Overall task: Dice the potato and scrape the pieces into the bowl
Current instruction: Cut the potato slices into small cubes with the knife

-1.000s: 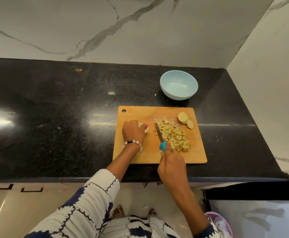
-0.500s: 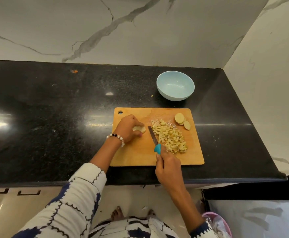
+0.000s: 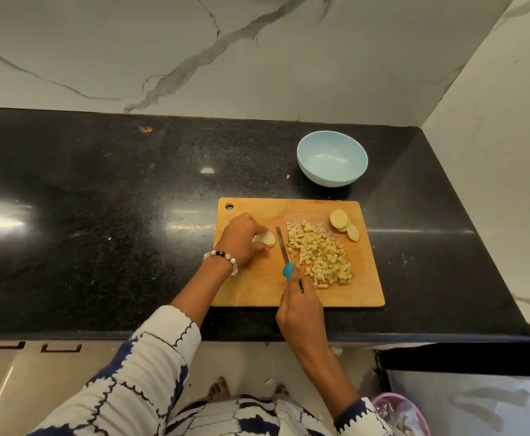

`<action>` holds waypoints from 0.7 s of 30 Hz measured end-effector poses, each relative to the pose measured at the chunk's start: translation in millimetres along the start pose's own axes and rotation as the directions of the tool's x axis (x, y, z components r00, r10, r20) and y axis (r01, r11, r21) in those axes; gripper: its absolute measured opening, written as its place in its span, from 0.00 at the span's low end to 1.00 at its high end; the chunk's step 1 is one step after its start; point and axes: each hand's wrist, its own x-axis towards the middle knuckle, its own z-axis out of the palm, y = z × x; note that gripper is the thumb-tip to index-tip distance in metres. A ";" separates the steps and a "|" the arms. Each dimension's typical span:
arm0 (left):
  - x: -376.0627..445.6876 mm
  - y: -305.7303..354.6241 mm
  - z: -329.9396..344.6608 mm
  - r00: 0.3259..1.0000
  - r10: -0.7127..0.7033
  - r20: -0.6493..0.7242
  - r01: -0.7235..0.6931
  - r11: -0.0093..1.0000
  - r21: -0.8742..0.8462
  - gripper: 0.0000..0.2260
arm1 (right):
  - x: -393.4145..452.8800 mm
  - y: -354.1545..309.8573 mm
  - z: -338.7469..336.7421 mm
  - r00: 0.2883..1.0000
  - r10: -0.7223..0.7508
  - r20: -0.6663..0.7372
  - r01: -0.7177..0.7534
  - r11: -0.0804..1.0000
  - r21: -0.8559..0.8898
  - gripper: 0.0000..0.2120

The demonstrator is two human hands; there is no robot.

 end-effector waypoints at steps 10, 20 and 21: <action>6.1 8.7 -1.6 0.997 -0.078 -0.005 0.078 0.993 0.086 0.22 | 3.8 -6.9 10.2 0.997 -0.035 0.071 0.042 0.993 -0.107 0.25; 4.4 11.4 3.4 0.985 -0.156 -0.067 0.156 0.988 -0.007 0.20 | -25.1 -6.0 3.8 0.989 -0.138 0.054 0.148 0.943 -0.298 0.37; 4.4 11.4 3.4 0.984 -0.164 -0.067 0.163 0.986 -0.020 0.20 | -32.7 -4.0 1.3 0.989 -0.130 0.074 0.146 0.947 -0.285 0.37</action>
